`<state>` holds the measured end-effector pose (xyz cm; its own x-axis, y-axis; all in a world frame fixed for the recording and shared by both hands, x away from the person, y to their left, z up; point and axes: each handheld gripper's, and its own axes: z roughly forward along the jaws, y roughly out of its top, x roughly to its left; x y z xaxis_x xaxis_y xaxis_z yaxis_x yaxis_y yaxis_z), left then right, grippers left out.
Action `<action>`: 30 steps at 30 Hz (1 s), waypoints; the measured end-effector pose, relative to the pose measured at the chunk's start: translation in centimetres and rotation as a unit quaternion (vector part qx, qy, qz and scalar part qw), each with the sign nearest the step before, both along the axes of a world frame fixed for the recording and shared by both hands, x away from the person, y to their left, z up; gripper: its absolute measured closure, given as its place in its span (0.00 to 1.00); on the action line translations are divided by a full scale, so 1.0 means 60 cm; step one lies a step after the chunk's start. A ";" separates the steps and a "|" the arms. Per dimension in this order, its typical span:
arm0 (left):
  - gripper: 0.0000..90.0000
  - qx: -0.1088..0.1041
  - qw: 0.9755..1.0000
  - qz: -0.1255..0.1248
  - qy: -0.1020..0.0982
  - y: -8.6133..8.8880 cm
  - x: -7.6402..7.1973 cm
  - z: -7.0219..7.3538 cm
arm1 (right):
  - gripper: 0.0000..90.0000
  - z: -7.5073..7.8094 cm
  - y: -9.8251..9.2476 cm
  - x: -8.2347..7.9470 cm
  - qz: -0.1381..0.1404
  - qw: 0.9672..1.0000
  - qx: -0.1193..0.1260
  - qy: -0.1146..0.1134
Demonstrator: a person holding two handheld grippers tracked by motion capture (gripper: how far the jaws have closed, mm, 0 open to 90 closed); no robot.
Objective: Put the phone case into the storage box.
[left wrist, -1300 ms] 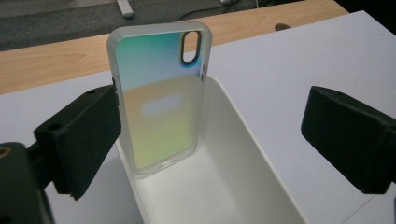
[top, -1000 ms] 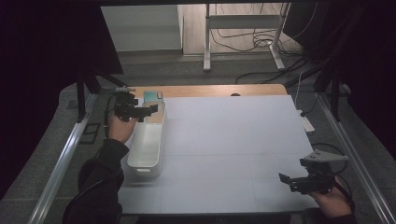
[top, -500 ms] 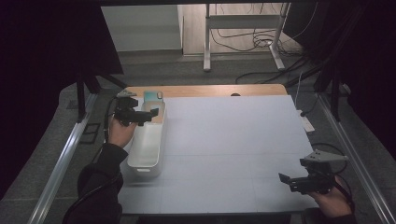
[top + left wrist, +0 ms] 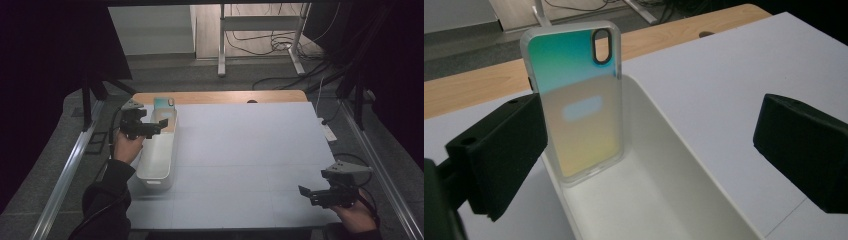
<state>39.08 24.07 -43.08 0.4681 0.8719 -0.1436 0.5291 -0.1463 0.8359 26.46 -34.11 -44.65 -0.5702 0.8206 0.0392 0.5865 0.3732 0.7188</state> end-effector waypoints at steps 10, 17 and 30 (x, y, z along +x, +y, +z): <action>0.02 0.001 1.000 -0.006 0.000 -0.004 -0.012 0.001 | 0.00 0.001 0.000 -0.001 0.000 1.000 -0.001 0.000; 0.01 0.001 1.000 -0.009 0.007 -0.009 -0.019 0.000 | 0.00 0.001 -0.001 0.000 0.000 1.000 0.000 0.001; 0.01 -0.001 1.000 -0.022 0.014 -0.014 -0.035 0.000 | 0.00 0.001 -0.001 0.000 0.000 1.000 0.001 0.001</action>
